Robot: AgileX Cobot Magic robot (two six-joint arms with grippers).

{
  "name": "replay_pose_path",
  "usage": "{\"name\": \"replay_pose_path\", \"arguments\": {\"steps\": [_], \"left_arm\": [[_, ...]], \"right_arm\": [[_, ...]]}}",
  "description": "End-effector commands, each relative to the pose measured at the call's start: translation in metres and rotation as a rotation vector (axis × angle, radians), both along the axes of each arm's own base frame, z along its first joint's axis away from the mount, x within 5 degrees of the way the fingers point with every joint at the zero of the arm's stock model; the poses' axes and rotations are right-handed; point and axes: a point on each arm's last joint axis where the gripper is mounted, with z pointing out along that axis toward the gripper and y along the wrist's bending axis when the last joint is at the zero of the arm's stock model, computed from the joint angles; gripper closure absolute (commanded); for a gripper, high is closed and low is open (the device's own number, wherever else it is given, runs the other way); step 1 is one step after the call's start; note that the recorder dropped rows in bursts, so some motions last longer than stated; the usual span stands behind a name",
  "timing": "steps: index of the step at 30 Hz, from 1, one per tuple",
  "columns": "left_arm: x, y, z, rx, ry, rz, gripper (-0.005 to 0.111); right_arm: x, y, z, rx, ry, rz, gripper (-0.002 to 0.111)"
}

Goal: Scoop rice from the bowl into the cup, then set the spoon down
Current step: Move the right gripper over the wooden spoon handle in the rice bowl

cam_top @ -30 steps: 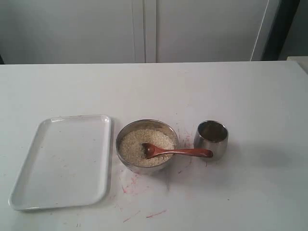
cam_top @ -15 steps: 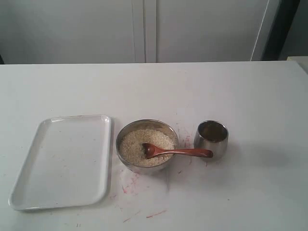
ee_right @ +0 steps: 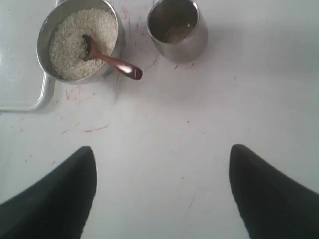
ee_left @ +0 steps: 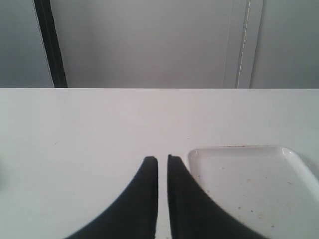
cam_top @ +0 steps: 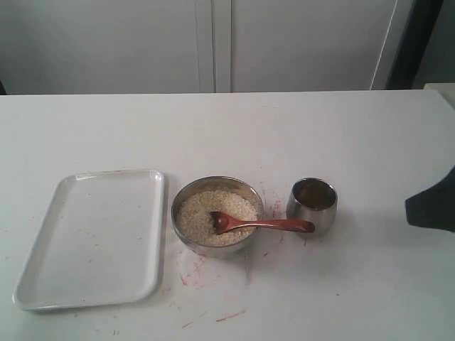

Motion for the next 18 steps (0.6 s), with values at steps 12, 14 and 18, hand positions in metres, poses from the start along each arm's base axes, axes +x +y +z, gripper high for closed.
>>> {"name": "replay_pose_path", "arguments": {"steps": [12, 14, 18], "left_arm": [[0.0, 0.0, -0.001, -0.009, -0.006, -0.004, 0.092], [0.0, 0.0, -0.001, -0.009, -0.006, -0.004, 0.092], [0.0, 0.0, -0.001, -0.009, -0.006, -0.004, 0.092]], "right_arm": [[0.019, 0.004, -0.003, 0.063, -0.038, 0.033, 0.039], [0.021, 0.009, -0.003, 0.075, -0.054, 0.116, 0.039], [0.038, 0.024, -0.009, 0.099, -0.011, 0.253, 0.041]]}}
